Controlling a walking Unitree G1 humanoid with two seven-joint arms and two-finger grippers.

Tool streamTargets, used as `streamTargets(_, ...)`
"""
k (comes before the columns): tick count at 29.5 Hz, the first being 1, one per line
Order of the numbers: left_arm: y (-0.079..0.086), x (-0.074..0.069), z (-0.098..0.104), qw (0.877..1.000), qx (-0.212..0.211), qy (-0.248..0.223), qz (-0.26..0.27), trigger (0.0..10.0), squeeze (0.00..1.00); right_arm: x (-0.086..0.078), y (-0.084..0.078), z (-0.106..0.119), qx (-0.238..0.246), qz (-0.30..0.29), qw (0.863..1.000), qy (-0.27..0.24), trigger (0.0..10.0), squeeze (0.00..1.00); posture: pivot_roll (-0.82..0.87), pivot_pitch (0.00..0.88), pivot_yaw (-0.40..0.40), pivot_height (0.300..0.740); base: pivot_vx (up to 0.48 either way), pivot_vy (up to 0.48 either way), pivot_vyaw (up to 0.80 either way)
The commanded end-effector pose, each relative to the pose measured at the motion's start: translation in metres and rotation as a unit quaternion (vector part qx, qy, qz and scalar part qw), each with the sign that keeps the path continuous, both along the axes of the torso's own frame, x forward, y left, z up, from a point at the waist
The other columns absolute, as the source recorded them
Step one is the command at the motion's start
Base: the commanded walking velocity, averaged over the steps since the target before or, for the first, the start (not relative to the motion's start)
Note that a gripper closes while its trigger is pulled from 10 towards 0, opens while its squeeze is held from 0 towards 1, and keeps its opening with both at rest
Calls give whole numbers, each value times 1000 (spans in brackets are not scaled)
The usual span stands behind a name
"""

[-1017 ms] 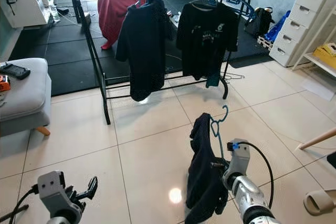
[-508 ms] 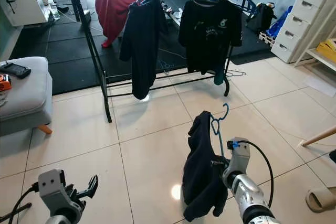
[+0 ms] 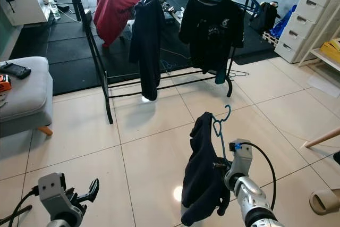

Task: Hang hanger

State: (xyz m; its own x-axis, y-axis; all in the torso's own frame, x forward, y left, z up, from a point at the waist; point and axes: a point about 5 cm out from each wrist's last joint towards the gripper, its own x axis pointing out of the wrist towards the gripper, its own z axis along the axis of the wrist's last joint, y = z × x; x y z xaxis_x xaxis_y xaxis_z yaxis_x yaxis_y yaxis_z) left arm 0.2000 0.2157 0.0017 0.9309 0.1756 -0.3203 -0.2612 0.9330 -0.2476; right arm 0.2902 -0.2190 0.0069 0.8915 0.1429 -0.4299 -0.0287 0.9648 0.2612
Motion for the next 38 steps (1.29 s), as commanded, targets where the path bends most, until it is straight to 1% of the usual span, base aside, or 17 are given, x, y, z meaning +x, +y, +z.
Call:
streamTargets(1, 1, -4, -3, 1000, 4, 12, -10, 10000, 0, 1, -2, 4, -2, 0, 1000, -17, 10000, 0, -134, 121, -26, 740, 0, 0, 0)
streamTargets(7, -6, -4, -1, 999, 8, 3, -39, 10000, 0, 0, -4, 3, -5, 2, 1000, -18, 10000, 0, -130, 111, -29, 740, 0, 0, 0)
streamTargets(10, -6, -5, -1, 999, 11, -1, -41, 10000, 0, -1, -4, 3, -6, 1, 1000, -18, 10000, 0, -127, 109, -31, 740, 0, 0, 0)
streamTargets(15, -5, -6, 7, 999, 19, -25, -34, 10000, 0, -1, -6, 5, -10, 3, 1000, -25, 10000, 0, -126, 121, -27, 740, 0, 0, 0)
streamTargets(22, -3, -6, 8, 999, 18, -29, -33, 10000, 0, -1, -6, 5, -13, 4, 1000, -28, 10000, 0, -128, 121, -23, 740, 0, 0, 0)
streamTargets(24, -4, -6, 9, 999, 19, -32, -38, 10000, 0, -1, -6, 5, -15, 2, 999, -29, 10000, 0, -126, 125, -22, 740, 334, 0, 0)
streamTargets(28, -4, -6, 11, 998, 25, -37, -48, 10000, 0, 6, -8, 11, -22, -21, 999, -29, 10000, 0, -113, 125, -29, 740, 357, 0, 0)
streamTargets(29, -4, -7, 11, 998, 26, -37, -49, 10000, 0, 9, -7, 13, -26, -19, 999, -29, 10000, 0, -109, 129, -28, 740, 360, 0, 0)
streamTargets(30, -2, -8, 11, 998, 27, -36, -49, 10000, 0, 14, -6, 18, -25, -18, 999, -36, 10000, 0, -109, 130, -28, 740, 368, 0, -800)
streamTargets(32, -1, -9, 11, 998, 28, -36, -48, 10000, 0, 17, -5, 21, -25, -17, 999, -41, 10000, 0, -109, 130, -28, 740, 368, 0, -800)
streamTargets(34, 0, -9, 12, 998, 31, -36, -50, 10000, 0, 24, -6, 30, -22, -21, 998, -55, 10000, 0, -109, 130, -27, 740, 375, 0, -800)
streamTargets(38, -1, -9, 13, 998, 31, -37, -51, 10000, 0, 26, -7, 34, -23, -21, 998, -62, 10000, 0, -109, 132, -27, 740, 381, 0, -800)
